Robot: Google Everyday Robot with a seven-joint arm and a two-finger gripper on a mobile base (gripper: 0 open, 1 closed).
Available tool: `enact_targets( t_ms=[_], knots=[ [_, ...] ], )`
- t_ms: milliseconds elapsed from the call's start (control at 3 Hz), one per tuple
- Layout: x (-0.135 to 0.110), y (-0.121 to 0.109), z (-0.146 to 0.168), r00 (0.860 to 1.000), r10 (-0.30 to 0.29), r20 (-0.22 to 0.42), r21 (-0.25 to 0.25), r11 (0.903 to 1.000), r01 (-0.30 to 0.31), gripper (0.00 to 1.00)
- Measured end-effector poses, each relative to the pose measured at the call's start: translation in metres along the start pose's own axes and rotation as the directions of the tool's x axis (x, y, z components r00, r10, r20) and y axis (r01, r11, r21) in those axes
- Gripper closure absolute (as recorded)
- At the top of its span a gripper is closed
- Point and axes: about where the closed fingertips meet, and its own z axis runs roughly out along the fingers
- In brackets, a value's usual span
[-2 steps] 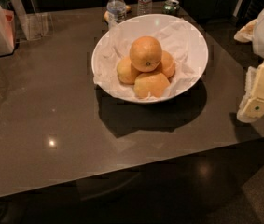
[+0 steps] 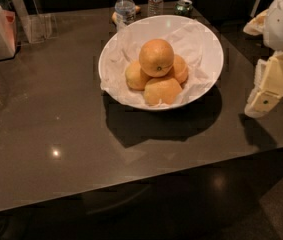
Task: Pick orange from white bowl
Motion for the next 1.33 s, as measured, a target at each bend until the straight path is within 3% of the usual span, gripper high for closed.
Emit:
enact_targets(
  t_ms=[333,667,1000,1333],
  knots=[
    [-0.031,-0.029,0.008,0.995,-0.051,0.083,-0.014,0.9986,0.052,0.00],
    [-0.068,-0.056,0.023,0.978,-0.087,0.192,-0.063,0.9929,0.101,0.00],
    [-0.067,-0.057,0.020,0.978,-0.086,0.189,-0.045,0.9944,0.096,0.00],
    [-0.085,-0.053,0.041,0.964,-0.085,0.251,-0.092,0.9895,0.111,0.00]
  ],
)
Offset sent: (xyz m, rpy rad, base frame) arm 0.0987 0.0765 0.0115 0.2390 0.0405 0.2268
